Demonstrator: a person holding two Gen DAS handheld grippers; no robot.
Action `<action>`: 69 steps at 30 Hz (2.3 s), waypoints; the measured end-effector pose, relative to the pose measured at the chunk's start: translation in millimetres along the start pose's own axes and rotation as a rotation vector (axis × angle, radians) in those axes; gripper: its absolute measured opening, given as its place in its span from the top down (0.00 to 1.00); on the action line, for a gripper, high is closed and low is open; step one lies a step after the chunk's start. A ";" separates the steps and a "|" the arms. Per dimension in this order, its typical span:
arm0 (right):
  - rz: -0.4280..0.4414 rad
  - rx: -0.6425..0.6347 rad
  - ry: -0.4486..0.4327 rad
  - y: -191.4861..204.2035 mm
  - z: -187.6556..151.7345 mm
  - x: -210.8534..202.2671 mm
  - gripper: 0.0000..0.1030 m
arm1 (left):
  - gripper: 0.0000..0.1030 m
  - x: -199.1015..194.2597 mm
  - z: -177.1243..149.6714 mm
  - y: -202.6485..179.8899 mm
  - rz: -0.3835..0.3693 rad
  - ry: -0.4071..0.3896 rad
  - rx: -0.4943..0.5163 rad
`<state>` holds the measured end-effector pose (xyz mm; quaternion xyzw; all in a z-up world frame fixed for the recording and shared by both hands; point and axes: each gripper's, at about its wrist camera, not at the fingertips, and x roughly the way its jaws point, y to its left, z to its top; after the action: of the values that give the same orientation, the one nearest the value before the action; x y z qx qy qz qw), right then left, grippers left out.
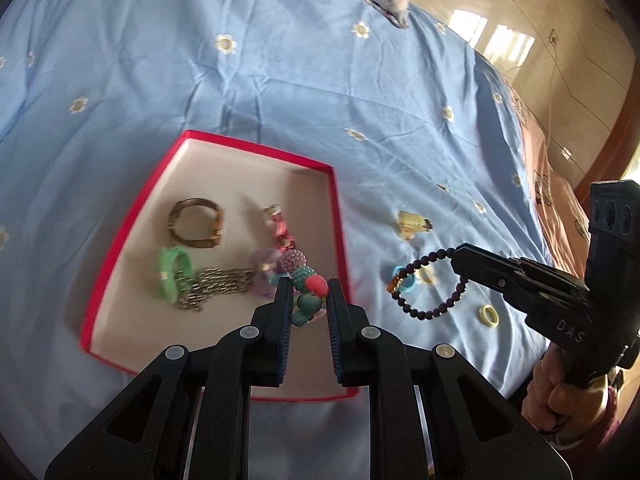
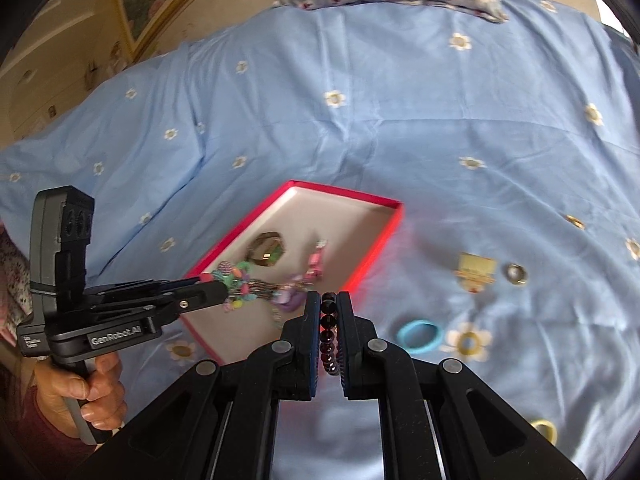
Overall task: Organize jewelry
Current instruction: 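Carry the beaded cluster and black bracelet into the red box and open both tools, then withdraw both open tools from the box toward the yellow hair clip and gold ring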
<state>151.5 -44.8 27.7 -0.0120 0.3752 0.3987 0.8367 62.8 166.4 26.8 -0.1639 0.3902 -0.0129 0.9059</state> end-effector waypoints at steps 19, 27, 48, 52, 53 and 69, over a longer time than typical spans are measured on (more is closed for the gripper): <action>0.144 -0.082 0.118 68.9 -8.5 68.4 0.93 | 0.86 -0.2 -21.8 48.8 0.029 0.033 -0.073; 0.091 -0.034 0.168 42.2 -13.7 91.4 0.93 | 0.86 11.6 -26.4 75.2 0.066 0.064 -0.120; 0.013 -0.064 0.228 28.4 -22.3 123.5 0.92 | 0.85 34.2 -27.4 97.2 0.142 0.112 -0.141; 0.019 -0.066 0.231 29.3 -21.3 123.6 0.89 | 0.85 34.9 -25.5 97.4 0.148 0.115 -0.143; 0.022 -0.064 0.231 29.1 -21.1 123.5 0.89 | 0.85 35.0 -25.3 97.3 0.150 0.114 -0.144; 0.066 -0.011 0.153 21.0 -10.6 92.7 0.53 | 0.60 18.1 -20.6 84.7 0.180 0.086 -0.125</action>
<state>167.9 27.1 -33.1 -0.0346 0.4361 0.4259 0.7919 51.9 237.8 -25.1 -0.1839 0.4420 0.0857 0.8738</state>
